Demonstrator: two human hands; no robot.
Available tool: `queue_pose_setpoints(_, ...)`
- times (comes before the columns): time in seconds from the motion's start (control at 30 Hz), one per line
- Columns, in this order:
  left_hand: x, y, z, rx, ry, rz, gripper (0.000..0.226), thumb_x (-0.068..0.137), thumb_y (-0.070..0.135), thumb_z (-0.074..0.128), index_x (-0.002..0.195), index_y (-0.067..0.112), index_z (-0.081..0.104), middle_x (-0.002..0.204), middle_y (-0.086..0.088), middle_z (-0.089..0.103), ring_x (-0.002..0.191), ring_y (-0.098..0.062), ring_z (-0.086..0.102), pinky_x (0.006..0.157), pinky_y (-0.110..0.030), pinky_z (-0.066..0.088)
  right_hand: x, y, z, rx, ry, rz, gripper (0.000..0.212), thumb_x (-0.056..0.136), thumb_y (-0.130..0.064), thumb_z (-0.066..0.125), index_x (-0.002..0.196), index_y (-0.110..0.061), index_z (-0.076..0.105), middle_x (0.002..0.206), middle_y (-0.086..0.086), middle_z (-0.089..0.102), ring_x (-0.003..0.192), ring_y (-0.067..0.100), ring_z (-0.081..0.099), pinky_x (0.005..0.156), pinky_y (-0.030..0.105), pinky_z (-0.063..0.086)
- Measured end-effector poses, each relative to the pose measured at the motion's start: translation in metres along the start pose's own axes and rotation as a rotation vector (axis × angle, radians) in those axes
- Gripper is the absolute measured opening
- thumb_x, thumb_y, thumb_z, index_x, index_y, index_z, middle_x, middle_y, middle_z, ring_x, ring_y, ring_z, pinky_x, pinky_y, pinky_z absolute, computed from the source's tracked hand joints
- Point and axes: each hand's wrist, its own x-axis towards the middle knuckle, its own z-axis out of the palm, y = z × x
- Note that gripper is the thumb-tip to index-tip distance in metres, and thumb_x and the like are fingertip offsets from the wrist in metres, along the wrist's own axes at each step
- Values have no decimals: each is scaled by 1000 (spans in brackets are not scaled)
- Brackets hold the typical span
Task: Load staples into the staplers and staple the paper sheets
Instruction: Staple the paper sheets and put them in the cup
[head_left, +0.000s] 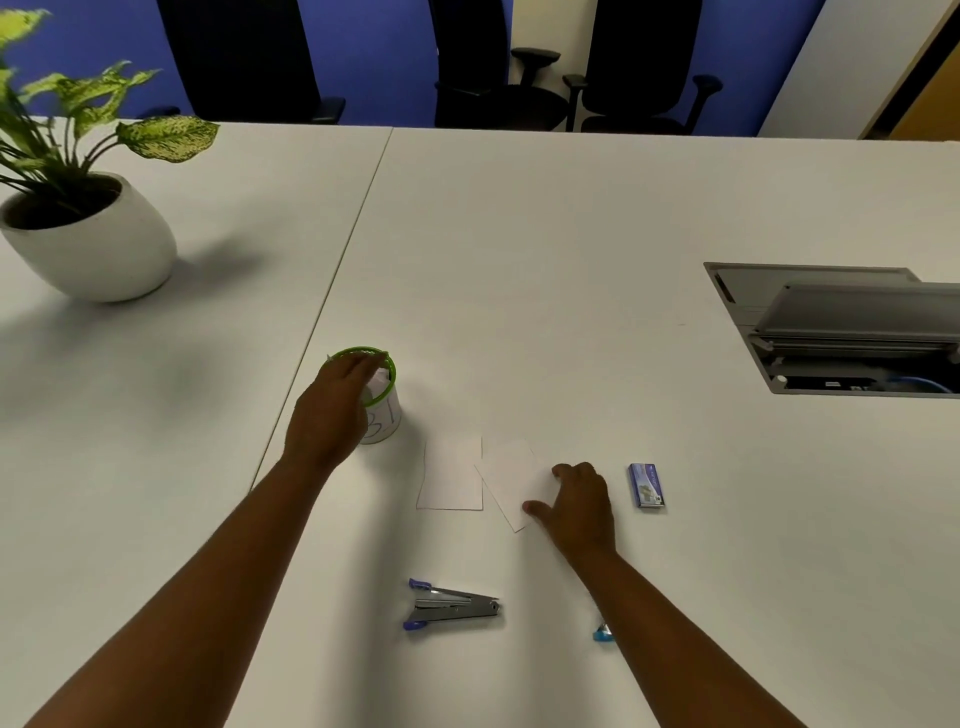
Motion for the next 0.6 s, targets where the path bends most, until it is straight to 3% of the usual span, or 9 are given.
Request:
queue_pose_setpoints(0.13,-26,20,11,-63,188,30,54,67,-19,52,117,1,61,120,-21,60,108,-40,58,73,-47,57,3,-9,3,2,-24,88,55,78,-29,71,120,-4,46,122,13,52,116,27,48,94,32,40)
queue_pose_setpoints(0.33,-63,50,37,-181,162,-15,57,67,-20,51,117,5,62,119,-18,60,113,-34,58,86,-33,49,-2,-8,3,-87,-64,98,39,84,-29,64,114,-4,54,119,13,55,112,28,52,93,33,43)
queue_pose_setpoints(0.5,-81,70,47,-464,51,-105,41,81,-10,53,117,7,60,116,-11,62,107,-24,59,90,-18,41,-12,2,-11,283,-7,103,22,80,-14,67,100,-9,59,103,12,66,91,26,59,75,30,46)
queue_pose_setpoints(0.6,-80,81,45,-811,-181,-461,37,87,12,62,123,12,55,118,-7,61,105,-18,58,84,-17,44,-20,5,-28,653,-114,150,28,73,-2,72,93,-12,56,97,19,65,81,26,58,68,37,53)
